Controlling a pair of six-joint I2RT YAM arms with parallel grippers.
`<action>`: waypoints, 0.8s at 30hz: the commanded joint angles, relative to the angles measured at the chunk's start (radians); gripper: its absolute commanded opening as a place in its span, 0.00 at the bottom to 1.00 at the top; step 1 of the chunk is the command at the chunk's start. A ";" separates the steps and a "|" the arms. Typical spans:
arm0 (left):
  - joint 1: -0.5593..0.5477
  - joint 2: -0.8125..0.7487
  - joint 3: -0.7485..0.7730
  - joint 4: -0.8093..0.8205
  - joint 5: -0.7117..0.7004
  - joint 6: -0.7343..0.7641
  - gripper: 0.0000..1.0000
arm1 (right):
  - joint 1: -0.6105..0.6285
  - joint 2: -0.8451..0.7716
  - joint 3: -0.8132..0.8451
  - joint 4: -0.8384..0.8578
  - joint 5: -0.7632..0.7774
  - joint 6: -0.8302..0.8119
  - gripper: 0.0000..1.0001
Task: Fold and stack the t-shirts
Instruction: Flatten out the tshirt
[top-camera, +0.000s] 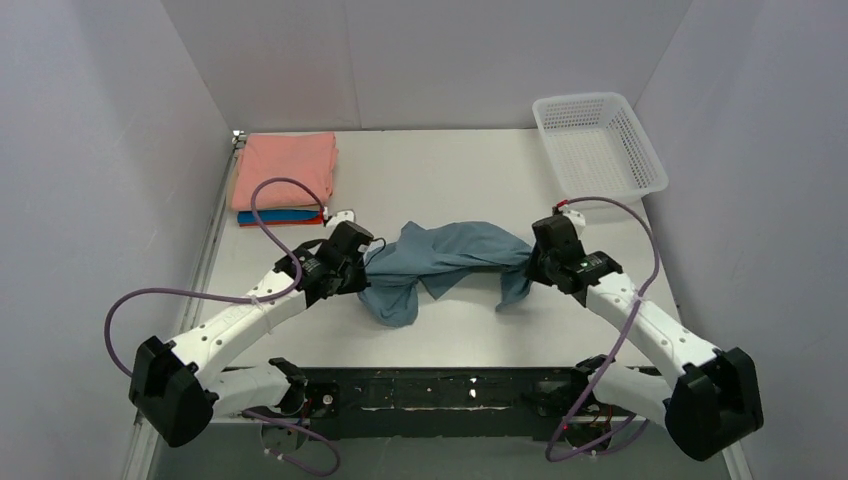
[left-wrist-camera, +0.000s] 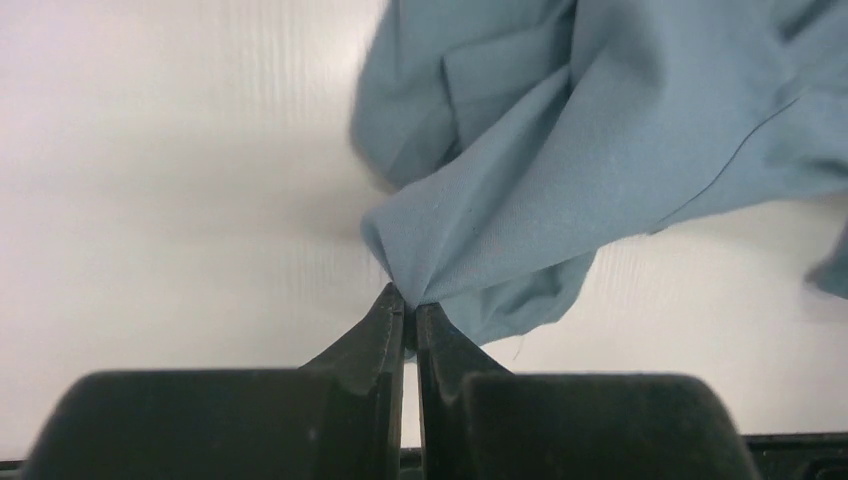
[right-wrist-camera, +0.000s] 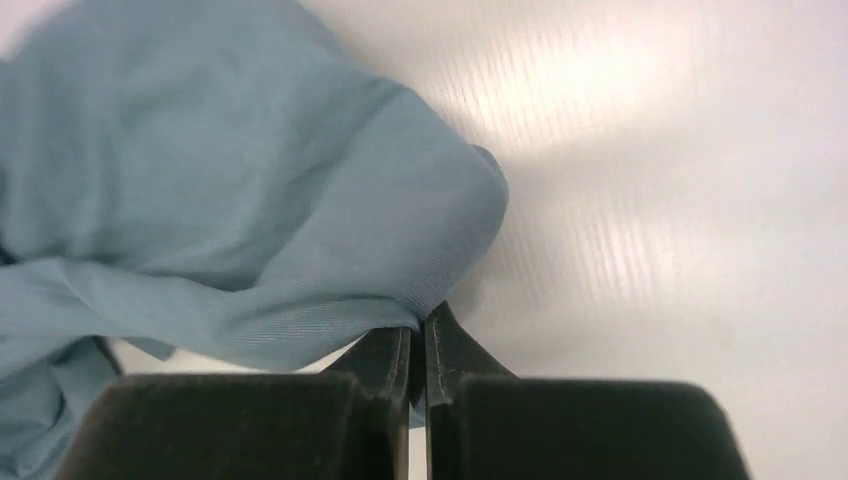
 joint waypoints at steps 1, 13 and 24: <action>0.001 -0.055 0.160 -0.186 -0.257 0.125 0.00 | 0.000 -0.137 0.209 -0.153 0.185 -0.162 0.01; 0.010 -0.213 0.602 -0.078 -0.317 0.515 0.00 | -0.001 -0.259 0.824 -0.278 -0.026 -0.486 0.01; 0.009 -0.334 0.870 -0.098 0.022 0.585 0.00 | -0.001 -0.277 1.290 -0.440 -0.557 -0.507 0.01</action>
